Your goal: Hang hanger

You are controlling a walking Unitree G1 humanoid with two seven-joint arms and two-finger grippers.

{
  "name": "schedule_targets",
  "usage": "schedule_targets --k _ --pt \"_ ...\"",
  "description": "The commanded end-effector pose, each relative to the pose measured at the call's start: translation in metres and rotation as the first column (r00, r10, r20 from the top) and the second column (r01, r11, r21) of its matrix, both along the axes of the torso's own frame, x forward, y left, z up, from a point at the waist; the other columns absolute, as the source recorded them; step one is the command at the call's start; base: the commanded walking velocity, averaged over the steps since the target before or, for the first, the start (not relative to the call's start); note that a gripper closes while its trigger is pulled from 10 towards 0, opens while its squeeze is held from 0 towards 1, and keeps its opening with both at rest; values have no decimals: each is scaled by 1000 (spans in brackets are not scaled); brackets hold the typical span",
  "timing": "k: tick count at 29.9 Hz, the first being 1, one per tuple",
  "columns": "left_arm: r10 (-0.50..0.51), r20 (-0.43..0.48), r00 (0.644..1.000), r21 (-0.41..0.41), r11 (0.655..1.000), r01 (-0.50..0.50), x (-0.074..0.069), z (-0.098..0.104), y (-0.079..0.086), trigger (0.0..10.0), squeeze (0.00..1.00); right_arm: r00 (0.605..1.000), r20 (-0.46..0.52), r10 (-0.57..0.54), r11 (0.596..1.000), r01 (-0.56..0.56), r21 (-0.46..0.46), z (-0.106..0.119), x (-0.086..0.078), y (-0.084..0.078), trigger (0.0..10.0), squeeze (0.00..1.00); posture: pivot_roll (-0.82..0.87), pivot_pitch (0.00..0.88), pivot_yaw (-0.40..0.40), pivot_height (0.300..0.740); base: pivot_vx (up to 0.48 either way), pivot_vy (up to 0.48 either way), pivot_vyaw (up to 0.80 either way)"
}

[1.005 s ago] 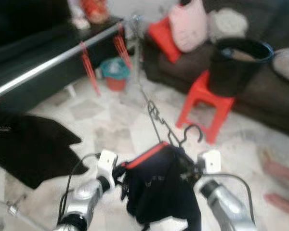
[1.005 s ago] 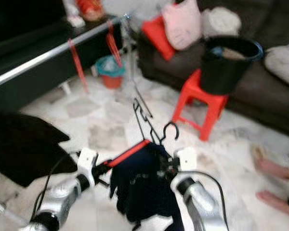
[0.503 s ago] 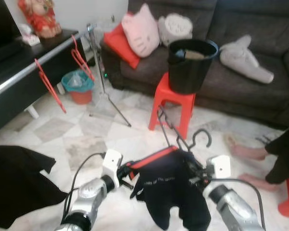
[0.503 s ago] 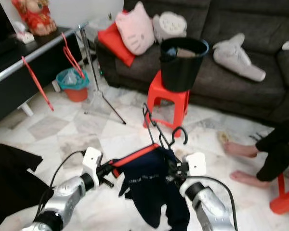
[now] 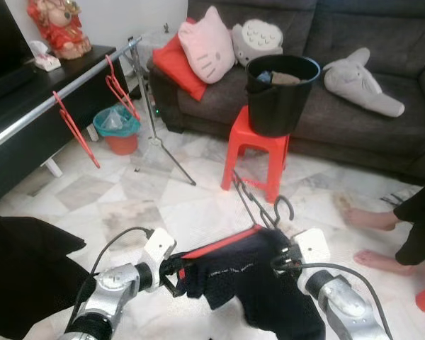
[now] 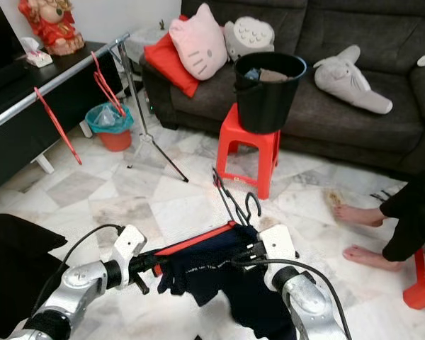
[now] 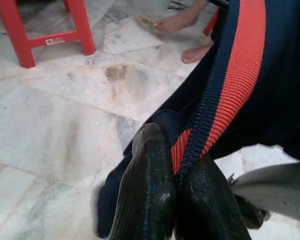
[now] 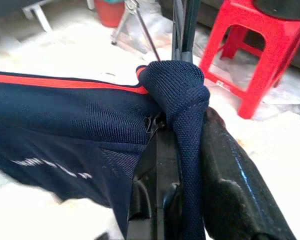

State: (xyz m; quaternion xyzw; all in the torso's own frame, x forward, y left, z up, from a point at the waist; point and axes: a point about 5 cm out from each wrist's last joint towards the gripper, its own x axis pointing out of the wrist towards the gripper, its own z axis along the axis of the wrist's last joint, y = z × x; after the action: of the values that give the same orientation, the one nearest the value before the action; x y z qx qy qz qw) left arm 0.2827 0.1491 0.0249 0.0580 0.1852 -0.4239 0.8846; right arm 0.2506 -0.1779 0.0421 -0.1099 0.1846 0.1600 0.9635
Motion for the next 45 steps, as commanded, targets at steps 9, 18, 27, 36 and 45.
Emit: schedule_targets --k 9,18,27,36,45 --pt "63 116 991 58 996 -70 5 18 29 10000 0 991 -8 -130 961 124 -247 -4 10 -32 10000 0 -50 17 77 740 0 0 0" --pt "221 314 924 36 969 -243 9 43 42 10000 0 982 -46 -185 926 159 -342 -12 5 -51 10000 0 -44 12 73 740 0 0 0" --pt "149 329 932 -69 989 -134 9 67 29 10000 0 981 -177 -79 919 3 -394 -26 -5 -48 10000 0 -39 45 64 740 0 0 0" --pt "-96 226 969 -14 995 102 9 65 4 10000 0 947 -132 293 946 -307 -102 5 -14 -2 10000 0 -62 59 76 740 0 0 0" --pt "-150 179 972 -9 988 154 9 63 -3 10000 0 888 -168 427 892 -444 -80 24 -28 -5 10000 0 -74 61 81 740 0 0 0"
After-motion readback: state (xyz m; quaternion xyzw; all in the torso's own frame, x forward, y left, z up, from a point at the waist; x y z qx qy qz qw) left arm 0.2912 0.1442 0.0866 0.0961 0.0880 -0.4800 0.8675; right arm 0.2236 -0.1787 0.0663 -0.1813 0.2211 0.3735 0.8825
